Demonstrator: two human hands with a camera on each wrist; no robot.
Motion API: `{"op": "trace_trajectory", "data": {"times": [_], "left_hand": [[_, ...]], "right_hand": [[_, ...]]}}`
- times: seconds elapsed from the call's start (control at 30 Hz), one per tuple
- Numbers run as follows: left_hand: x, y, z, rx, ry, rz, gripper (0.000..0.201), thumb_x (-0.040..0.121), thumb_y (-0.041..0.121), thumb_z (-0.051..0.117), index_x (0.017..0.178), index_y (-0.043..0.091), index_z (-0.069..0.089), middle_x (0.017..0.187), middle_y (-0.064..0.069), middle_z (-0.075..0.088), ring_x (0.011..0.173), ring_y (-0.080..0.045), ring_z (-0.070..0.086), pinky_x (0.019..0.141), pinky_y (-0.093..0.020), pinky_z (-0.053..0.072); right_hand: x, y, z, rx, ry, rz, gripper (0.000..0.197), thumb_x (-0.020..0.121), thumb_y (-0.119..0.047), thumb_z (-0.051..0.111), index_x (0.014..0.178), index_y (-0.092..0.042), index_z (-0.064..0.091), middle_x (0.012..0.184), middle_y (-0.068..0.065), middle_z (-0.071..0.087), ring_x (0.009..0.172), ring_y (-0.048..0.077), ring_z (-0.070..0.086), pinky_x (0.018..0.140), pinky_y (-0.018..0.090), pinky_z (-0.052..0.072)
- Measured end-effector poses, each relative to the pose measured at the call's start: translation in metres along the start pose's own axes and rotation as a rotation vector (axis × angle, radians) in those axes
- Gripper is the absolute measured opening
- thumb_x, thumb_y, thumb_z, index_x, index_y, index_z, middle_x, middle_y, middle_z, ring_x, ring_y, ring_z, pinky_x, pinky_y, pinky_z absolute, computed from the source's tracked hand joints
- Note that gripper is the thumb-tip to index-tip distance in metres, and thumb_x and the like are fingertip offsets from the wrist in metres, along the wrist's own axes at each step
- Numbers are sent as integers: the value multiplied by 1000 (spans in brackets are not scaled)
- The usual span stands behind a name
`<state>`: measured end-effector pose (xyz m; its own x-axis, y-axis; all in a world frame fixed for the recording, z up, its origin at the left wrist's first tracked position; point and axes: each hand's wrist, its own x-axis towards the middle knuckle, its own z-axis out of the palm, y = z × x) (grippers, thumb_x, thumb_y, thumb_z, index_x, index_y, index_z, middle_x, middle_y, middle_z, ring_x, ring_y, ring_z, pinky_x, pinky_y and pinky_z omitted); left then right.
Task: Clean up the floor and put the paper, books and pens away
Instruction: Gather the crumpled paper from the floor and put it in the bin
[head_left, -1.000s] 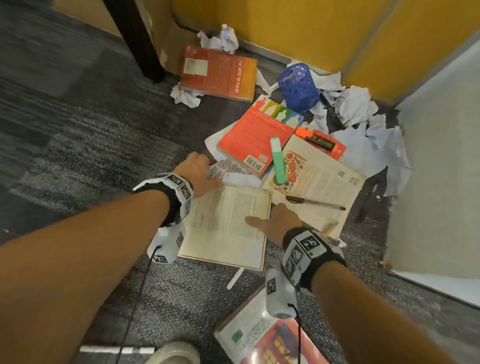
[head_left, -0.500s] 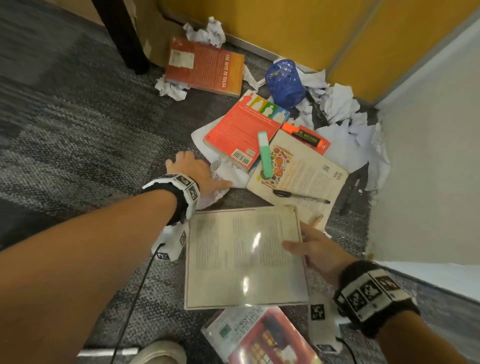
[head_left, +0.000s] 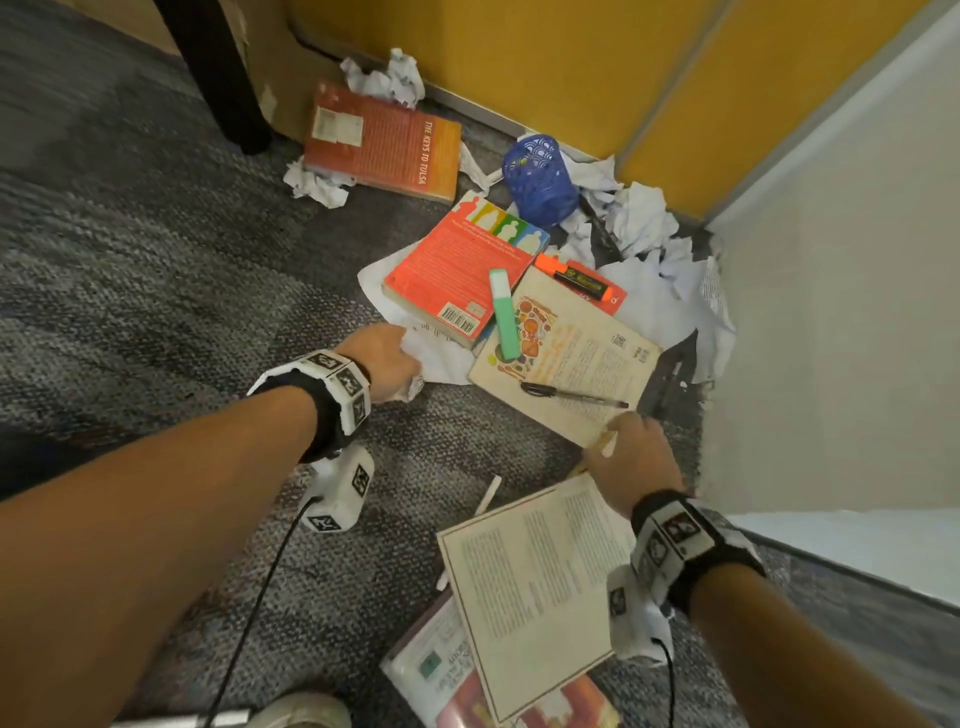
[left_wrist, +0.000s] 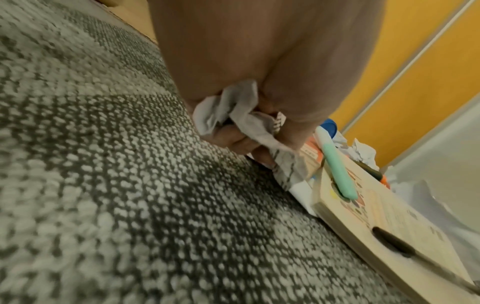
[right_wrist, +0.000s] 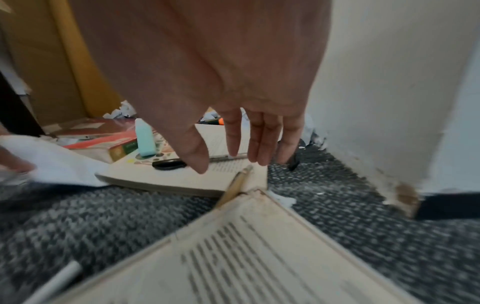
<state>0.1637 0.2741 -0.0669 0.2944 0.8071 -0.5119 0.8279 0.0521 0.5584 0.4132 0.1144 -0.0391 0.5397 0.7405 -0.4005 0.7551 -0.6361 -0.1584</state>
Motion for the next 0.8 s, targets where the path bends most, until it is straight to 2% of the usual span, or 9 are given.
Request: {"op": "trace_trajectory", "data": {"times": [0.1, 0.2, 0.3, 0.4, 0.47, 0.53, 0.63, 0.73, 0.8], "left_hand": [[-6, -10, -19, 294, 15, -4, 25, 82, 24, 55, 103, 12, 65, 108, -13, 67, 98, -31, 62, 79, -34, 49], [-12, -26, -39, 565, 141, -41, 38, 86, 39, 51, 110, 13, 63, 113, -14, 65, 104, -33, 62, 78, -34, 47], [-15, -48, -58, 467, 230, -134, 41, 79, 40, 54, 108, 14, 67, 112, -13, 66, 102, -33, 62, 84, -34, 51], [-12, -53, -61, 270, 250, -61, 36, 77, 24, 60, 107, 10, 71, 110, -14, 66, 103, -34, 60, 84, -31, 47], [-9, -44, -55, 131, 259, -9, 26, 76, 18, 58, 96, 9, 72, 92, -14, 68, 93, -34, 63, 75, -29, 46], [-6, -36, -45, 53, 282, -7, 9, 79, 9, 56, 85, 13, 60, 75, -12, 62, 80, -35, 61, 63, -29, 41], [8, -26, -23, -2, 295, -33, 21, 81, 5, 52, 100, 12, 47, 84, -15, 59, 81, -37, 58, 65, -35, 40], [18, -12, -6, -129, 293, -147, 36, 84, 12, 51, 118, 12, 42, 99, -17, 59, 98, -39, 58, 84, -40, 45], [25, -1, 1, -171, 245, -216, 38, 85, 24, 54, 119, 12, 41, 109, -20, 60, 105, -39, 56, 89, -41, 44]], "right_hand": [[28, -16, -1, 194, 13, 148, 60, 84, -28, 69, 132, -3, 41, 134, 19, 44, 121, 37, 49, 102, 47, 45], [48, -25, -1, 311, 49, 387, 82, 81, -44, 71, 138, 0, 31, 140, 22, 40, 127, 38, 45, 104, 46, 42], [62, -26, 2, 325, 47, 559, 98, 73, -61, 71, 140, -4, 28, 140, 21, 41, 126, 39, 45, 104, 47, 39], [74, -19, 4, 407, -3, 625, 105, 64, -67, 73, 135, -3, 31, 135, 20, 49, 121, 41, 51, 103, 53, 41], [77, -12, -1, 489, -63, 586, 96, 69, -60, 75, 135, 1, 39, 130, 20, 56, 114, 39, 57, 99, 49, 46], [72, -3, -6, 614, -127, 484, 74, 78, -46, 75, 129, 3, 53, 120, 16, 63, 106, 33, 61, 87, 39, 53], [47, 7, -14, 867, -202, 366, 44, 89, -20, 68, 126, 1, 57, 119, 9, 62, 99, 23, 61, 61, 16, 53], [29, 25, -10, 935, -314, 404, 37, 87, -19, 70, 120, -3, 63, 116, 14, 69, 93, 26, 67, 68, 31, 57], [21, 39, -8, 775, -416, 466, 37, 85, -22, 72, 117, -5, 65, 110, 15, 70, 97, 32, 67, 77, 42, 57]]}}
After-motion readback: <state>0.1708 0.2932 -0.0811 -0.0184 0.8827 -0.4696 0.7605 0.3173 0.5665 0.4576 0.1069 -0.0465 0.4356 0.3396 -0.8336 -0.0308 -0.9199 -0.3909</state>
